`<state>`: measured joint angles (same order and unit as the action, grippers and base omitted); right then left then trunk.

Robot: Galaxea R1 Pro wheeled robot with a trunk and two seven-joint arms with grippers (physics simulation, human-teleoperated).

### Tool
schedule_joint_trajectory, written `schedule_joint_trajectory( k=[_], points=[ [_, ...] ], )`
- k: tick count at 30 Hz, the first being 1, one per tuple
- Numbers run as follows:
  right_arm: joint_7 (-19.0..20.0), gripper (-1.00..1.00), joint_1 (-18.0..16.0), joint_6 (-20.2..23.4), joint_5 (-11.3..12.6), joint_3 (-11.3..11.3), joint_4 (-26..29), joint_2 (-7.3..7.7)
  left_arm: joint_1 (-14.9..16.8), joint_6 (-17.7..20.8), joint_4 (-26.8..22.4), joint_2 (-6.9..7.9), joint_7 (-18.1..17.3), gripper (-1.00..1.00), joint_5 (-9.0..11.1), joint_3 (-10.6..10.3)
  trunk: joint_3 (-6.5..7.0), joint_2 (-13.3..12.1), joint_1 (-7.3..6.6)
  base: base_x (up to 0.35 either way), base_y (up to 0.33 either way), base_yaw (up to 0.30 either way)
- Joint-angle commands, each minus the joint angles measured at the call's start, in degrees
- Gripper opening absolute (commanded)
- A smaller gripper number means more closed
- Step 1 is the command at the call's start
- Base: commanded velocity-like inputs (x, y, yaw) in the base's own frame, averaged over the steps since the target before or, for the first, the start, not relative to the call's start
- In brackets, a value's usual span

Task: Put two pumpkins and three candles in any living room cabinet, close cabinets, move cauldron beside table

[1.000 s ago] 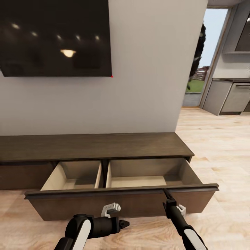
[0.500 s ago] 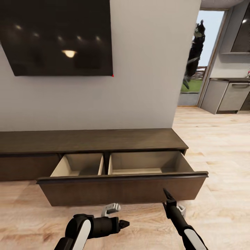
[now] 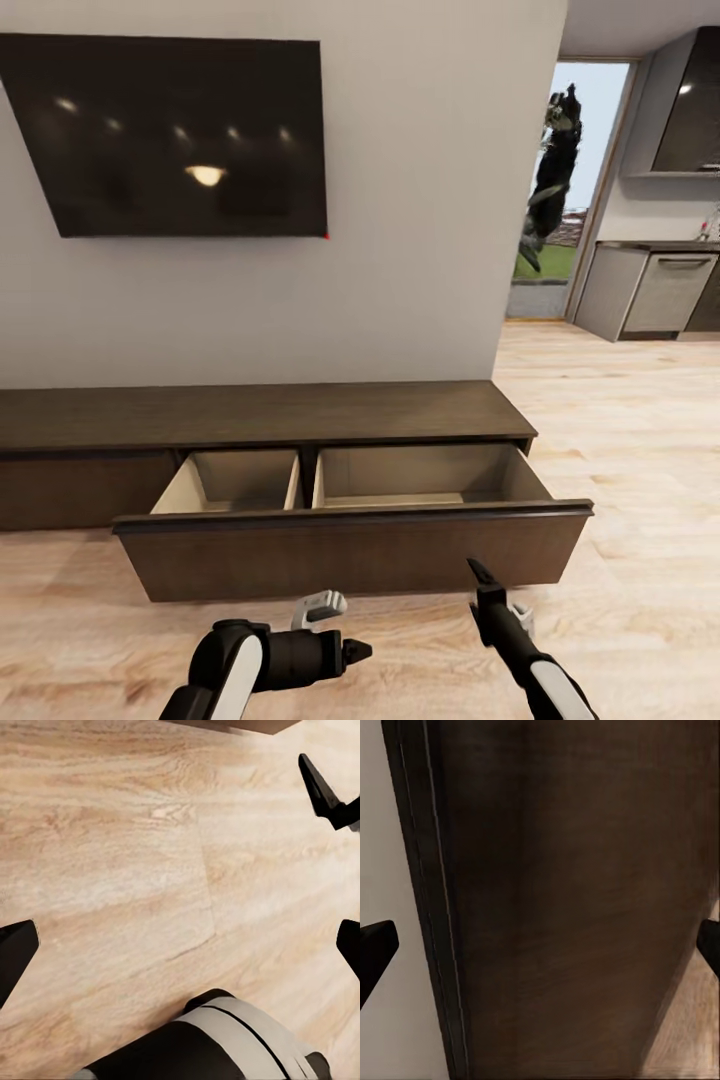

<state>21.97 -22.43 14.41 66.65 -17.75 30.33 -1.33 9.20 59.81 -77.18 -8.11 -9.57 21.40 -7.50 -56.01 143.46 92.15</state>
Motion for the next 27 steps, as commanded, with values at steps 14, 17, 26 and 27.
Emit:
schedule_joint_trajectory(
  k=[14,17,26,27],
  points=[
    [-25.09,1.0,2.27,13.76,-0.6,0.19,-2.25,7.99,0.03,-6.22,14.65,0.14,13.22,1.0,-1.33,0.85,3.05,-0.17,-0.37,0.0,0.0,0.0],
    [-28.51,1.0,2.3,15.76,-1.15,0.54,-2.54,8.3,0.03,-7.45,15.66,0.12,13.61,1.0,-1.38,0.86,3.72,-0.21,-0.45,0.0,0.0,0.0],
    [-29.95,1.0,2.31,19.37,-6.89,3.29,-2.56,8.1,0.03,-7.52,14.48,0.14,13.64,1.0,-1.45,0.78,5.38,-3.43,-2.23,0.0,0.0,0.0],
    [-29.96,1.0,2.31,19.37,-6.95,3.34,-2.56,8.01,0.03,-7.42,14.18,0.17,13.63,1.0,-1.45,0.77,5.56,-3.83,-2.45,0.0,0.0,0.0]
  ],
)
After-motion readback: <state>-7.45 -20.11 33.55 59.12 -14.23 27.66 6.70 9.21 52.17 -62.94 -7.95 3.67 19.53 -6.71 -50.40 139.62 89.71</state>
